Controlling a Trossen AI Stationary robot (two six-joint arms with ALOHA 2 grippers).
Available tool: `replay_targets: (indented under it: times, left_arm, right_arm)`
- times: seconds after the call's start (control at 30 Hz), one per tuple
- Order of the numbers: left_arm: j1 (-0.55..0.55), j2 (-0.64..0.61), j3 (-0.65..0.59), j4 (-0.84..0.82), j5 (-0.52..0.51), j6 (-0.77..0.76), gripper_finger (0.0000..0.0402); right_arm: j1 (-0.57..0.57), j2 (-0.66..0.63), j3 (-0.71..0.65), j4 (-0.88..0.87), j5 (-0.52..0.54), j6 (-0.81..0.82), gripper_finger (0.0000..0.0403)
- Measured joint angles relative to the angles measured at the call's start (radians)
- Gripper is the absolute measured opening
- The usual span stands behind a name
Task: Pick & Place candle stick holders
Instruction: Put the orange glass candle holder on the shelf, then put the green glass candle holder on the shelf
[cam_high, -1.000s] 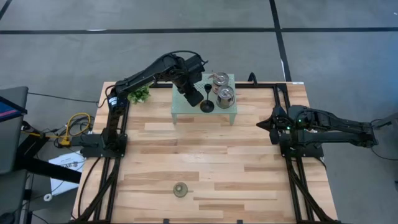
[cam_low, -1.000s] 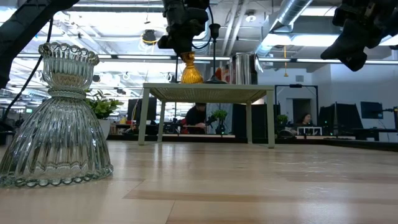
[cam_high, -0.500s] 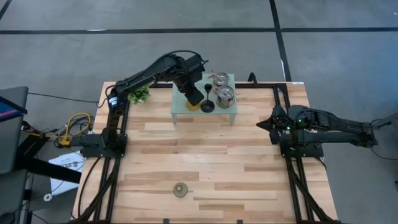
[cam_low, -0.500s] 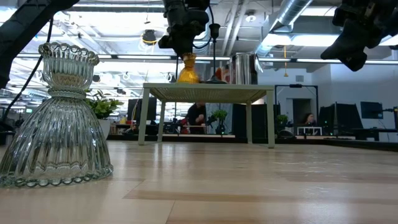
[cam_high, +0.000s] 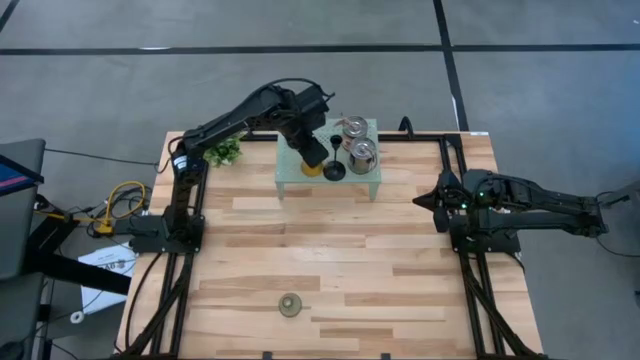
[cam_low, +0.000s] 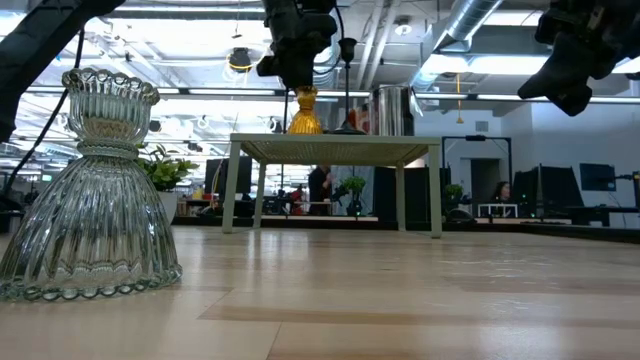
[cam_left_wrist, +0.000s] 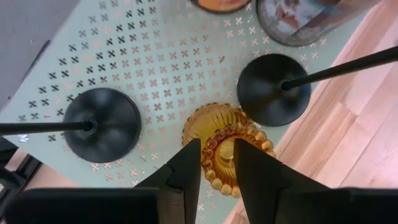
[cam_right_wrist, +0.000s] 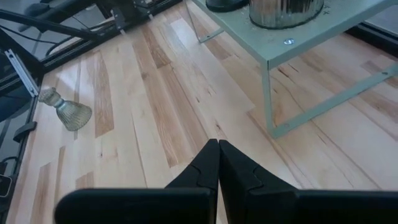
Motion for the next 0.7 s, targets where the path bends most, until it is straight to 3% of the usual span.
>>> replay_targets:
  times: [0.37, 0.7]
  left_arm:
    - [-0.003, -0.144, 0.0, 0.05, -0.015, -0.035, 0.0094]
    - [-0.071, -0.292, 0.0, 0.063, -0.016, -0.042, 0.0094]
  right_arm:
    - [0.0, 0.0, 0.0, 0.0, 0.0, 0.0, 0.0]
    - [0.0, 0.0, 0.0, 0.0, 0.0, 0.0, 0.0]
